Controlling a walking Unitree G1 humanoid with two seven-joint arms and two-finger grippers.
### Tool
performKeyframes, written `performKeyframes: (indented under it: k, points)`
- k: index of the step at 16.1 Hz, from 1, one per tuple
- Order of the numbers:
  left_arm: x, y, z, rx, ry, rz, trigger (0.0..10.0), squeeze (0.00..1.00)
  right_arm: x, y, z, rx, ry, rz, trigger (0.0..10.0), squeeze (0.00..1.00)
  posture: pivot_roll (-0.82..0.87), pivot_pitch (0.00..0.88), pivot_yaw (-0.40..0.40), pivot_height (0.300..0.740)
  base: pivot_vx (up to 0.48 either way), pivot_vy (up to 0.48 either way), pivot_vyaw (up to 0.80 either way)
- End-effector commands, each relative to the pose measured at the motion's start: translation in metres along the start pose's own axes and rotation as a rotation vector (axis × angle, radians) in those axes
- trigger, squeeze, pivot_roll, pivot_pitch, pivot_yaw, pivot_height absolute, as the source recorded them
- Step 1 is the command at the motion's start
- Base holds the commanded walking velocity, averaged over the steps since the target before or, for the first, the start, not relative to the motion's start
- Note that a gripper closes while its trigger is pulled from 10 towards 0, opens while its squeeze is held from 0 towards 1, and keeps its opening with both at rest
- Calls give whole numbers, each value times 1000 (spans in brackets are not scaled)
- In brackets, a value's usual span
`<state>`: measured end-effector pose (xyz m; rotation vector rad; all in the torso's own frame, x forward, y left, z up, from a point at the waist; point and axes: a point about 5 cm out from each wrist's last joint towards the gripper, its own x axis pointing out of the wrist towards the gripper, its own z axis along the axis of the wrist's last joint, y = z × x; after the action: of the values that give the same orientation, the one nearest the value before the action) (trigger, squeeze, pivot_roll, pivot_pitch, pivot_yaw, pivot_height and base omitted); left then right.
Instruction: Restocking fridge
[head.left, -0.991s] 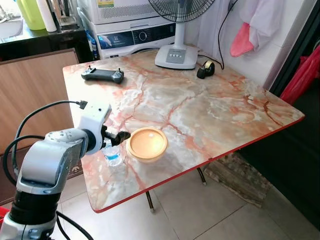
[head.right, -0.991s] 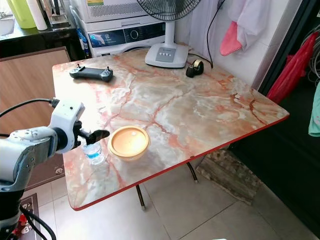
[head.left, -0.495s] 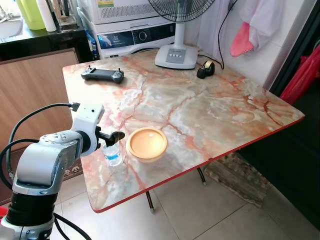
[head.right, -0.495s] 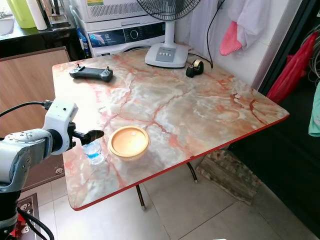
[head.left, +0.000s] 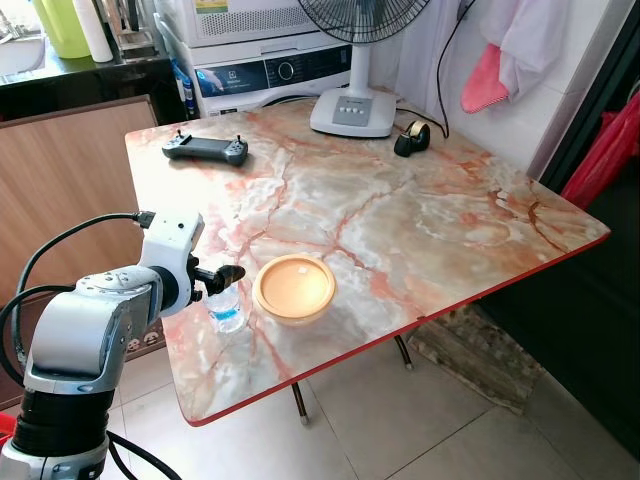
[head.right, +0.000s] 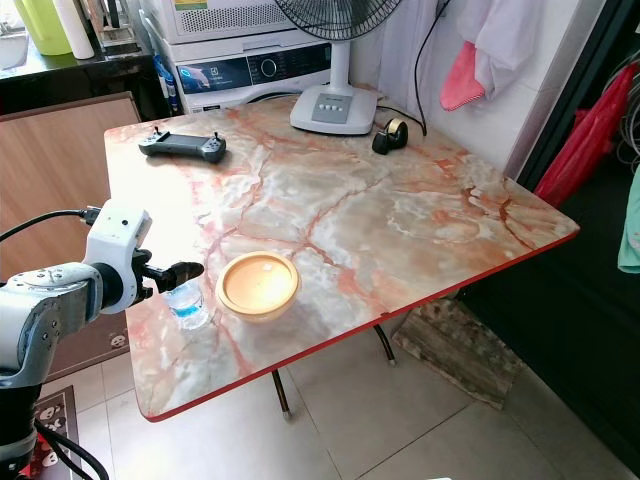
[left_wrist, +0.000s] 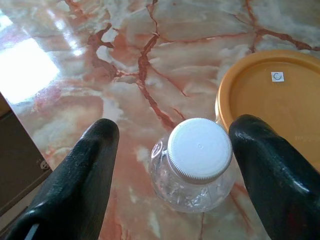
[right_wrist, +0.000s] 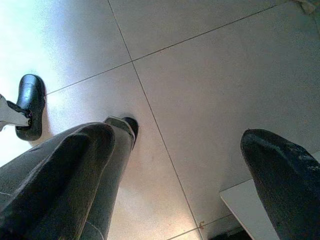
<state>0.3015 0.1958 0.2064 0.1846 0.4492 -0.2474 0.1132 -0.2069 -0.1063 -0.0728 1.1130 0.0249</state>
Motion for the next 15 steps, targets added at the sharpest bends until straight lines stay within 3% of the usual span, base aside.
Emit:
performKeyframes:
  k: [1, 2, 3, 15]
  points:
    - [0, 2, 0, -16, -12, -1, 7255, 0, -1, -2, -1, -6, 5, -3, 10000, 0, 101, 0, -36, 740, 0, 0, 0]
    - [0, 2, 0, -20, -13, 0, 5137, 0, -1, -2, -1, -6, 5, -3, 10000, 0, 101, 0, -35, 740, 0, 0, 0]
    - [0, 2, 1, -21, -19, 1, 0, 0, -1, -2, -2, -5, 6, -2, 10000, 0, 101, 0, -35, 740, 0, 0, 0]
    - [-1, 0, 1, -20, -24, -19, 0, 0, 0, -1, -1, -8, 8, 7, 10000, 0, 101, 0, -29, 740, 0, 0, 0]
